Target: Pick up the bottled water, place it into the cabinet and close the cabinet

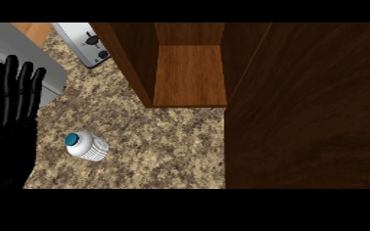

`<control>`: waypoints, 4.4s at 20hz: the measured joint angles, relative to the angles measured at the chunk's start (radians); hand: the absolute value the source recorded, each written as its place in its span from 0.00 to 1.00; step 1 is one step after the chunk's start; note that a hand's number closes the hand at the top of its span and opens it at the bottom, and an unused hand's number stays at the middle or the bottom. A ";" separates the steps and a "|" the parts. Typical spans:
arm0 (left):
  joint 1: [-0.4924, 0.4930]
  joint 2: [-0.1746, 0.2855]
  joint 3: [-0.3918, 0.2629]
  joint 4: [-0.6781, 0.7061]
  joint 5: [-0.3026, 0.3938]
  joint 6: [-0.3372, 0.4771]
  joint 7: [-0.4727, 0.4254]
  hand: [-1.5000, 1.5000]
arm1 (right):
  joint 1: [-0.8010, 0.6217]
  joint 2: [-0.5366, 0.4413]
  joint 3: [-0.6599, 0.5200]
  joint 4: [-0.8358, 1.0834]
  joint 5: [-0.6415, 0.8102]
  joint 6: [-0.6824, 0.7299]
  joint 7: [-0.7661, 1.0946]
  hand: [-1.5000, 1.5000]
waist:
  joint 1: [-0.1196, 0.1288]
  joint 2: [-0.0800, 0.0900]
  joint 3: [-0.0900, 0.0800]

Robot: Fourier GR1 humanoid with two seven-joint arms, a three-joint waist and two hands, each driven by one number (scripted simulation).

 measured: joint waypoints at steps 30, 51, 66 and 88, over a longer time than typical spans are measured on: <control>0.286 0.263 0.429 -0.031 0.883 -0.429 0.359 0.00 | 0.214 0.088 0.420 -0.363 0.063 -0.015 0.319 0.00 | 0.013 -0.011 0.010; 0.170 0.142 0.355 0.339 0.454 -0.572 0.170 0.00 | 0.180 0.057 0.525 -0.368 0.093 -0.116 0.365 0.00 | 0.005 -0.010 0.009; 0.040 0.153 0.329 0.887 0.153 -0.624 -0.192 0.00 | 0.190 -0.007 0.559 -0.369 0.105 -0.163 0.348 0.00 | -0.002 -0.010 0.009; -0.251 0.187 0.310 1.619 -0.043 -0.479 -0.708 0.00 | 0.139 -0.056 0.571 -0.367 0.105 -0.231 0.367 0.00 | -0.007 -0.007 0.008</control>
